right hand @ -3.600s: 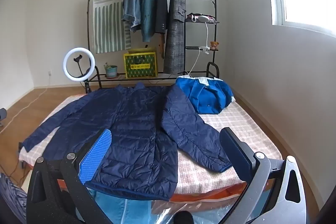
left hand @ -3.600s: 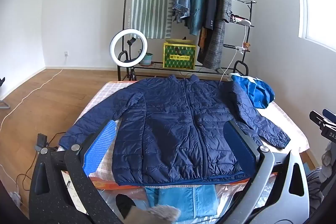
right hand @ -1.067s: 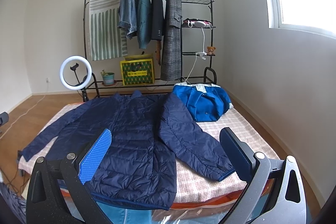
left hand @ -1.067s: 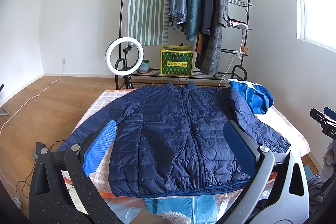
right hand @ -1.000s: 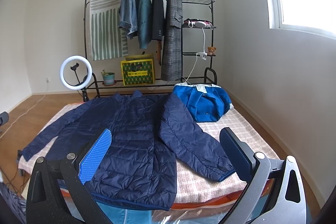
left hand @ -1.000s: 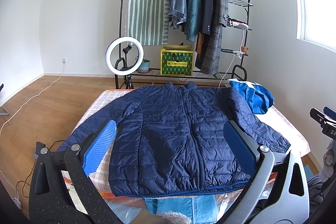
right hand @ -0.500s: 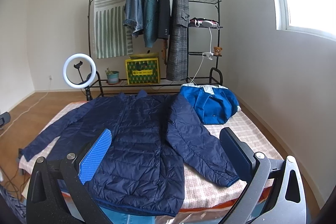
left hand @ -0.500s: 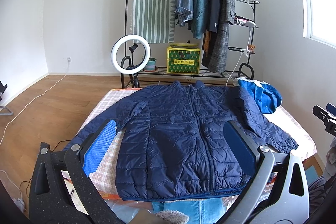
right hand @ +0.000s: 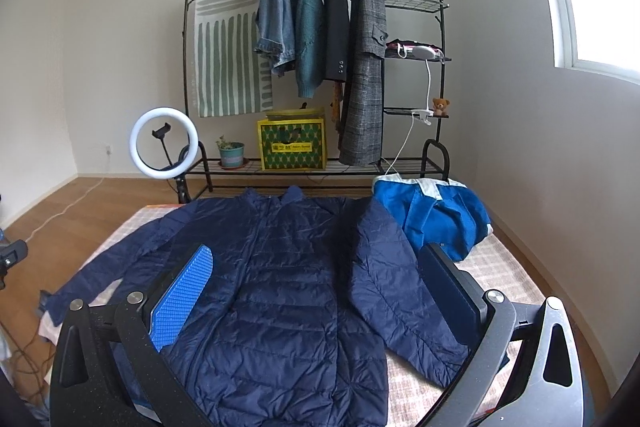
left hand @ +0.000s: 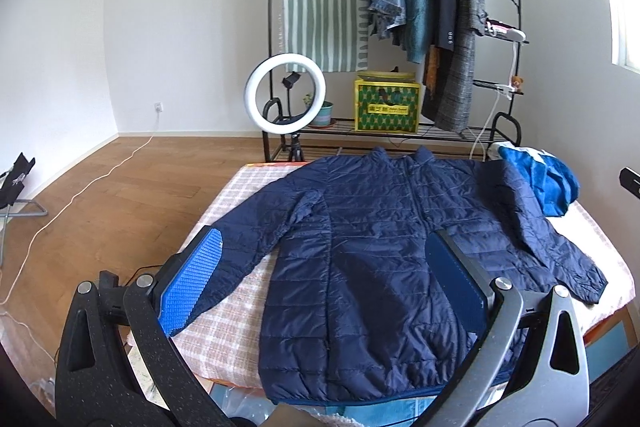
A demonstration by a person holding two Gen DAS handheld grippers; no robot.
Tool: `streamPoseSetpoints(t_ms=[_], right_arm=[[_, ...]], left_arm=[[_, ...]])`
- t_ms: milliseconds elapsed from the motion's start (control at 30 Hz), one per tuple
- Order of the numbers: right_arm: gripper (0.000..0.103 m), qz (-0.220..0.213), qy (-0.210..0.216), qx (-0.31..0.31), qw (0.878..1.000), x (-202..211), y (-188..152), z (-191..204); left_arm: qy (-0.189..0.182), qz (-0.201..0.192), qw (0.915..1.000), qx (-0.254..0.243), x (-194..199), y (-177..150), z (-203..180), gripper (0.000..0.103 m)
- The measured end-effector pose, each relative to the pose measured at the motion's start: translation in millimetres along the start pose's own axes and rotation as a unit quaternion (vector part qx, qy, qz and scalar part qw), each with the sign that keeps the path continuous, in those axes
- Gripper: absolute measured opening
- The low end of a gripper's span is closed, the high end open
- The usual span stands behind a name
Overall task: Fold large clothes
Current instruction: 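Grasp the navy jacket's sleeve cuff with the left tool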
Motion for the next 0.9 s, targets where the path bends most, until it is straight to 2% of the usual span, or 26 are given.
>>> streamPoseSetpoints(t_ms=[100, 267, 467, 533, 667, 733, 767, 800, 867, 900], right_arm=[[0.102, -0.007, -0.001, 0.005, 1.0, -13.2, 3.8, 6.0], [0.102, -0.015, 0.034, 0.011, 0.999, -32.9, 5.8, 21.6], [0.102, -0.001, 0.062, 0.021, 0.998, -56.0, 6.4, 40.6], [0.102, -0.002, 0.076, 0.015, 0.997, -61.8, 5.8, 43.9], [0.102, 0.009, 0.099, 0.006, 0.995, -76.7, -3.9, 49.7], [0.102, 0.018, 0.106, 0.004, 0.994, -84.9, -11.1, 50.6], [0.102, 0.028, 0.106, 0.002, 0.994, -89.9, -15.4, 50.4], [0.102, 0.037, 0.108, 0.0, 0.993, -93.8, -19.0, 50.0], [0.102, 0.053, 0.112, -0.002, 0.992, -100.7, -26.2, 48.3], [0.102, 0.057, 0.111, -0.002, 0.992, -102.6, -28.6, 47.2]], left_arm=[[0.002, 0.01, 0.9998, 0.017, -19.1, -3.0, 20.1, 0.099], [0.007, 0.047, 0.9966, 0.067, -55.8, -14.1, 67.0, 0.089], [0.052, 0.094, 0.986, 0.128, -98.1, -41.4, 135.3, 0.086], [0.062, 0.118, 0.9795, 0.151, -114.5, -54.7, 158.7, 0.085], [0.078, 0.17, 0.9627, 0.195, -147.2, -85.7, 200.9, 0.081], [0.092, 0.198, 0.9508, 0.22, -163.5, -104.5, 220.8, 0.081], [0.093, 0.212, 0.9437, 0.236, -170.6, -113.8, 230.0, 0.081], [0.094, 0.229, 0.9322, 0.264, -178.2, -127.2, 243.5, 0.081], [0.092, 0.248, 0.9174, 0.297, -189.2, -144.0, 258.3, 0.081], [0.101, 0.261, 0.9069, 0.315, -195.4, -155.4, 268.7, 0.081]])
Point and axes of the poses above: each gripper's, at about its wrist camera, not at the fingertips, and x roughly against the way its jaws point, z to its left, y to its top, the point moved 6 cm from there along -x, roughly the way its jaws point, and after that the axes turned 5 degrees about y, right-handed, at the moved point
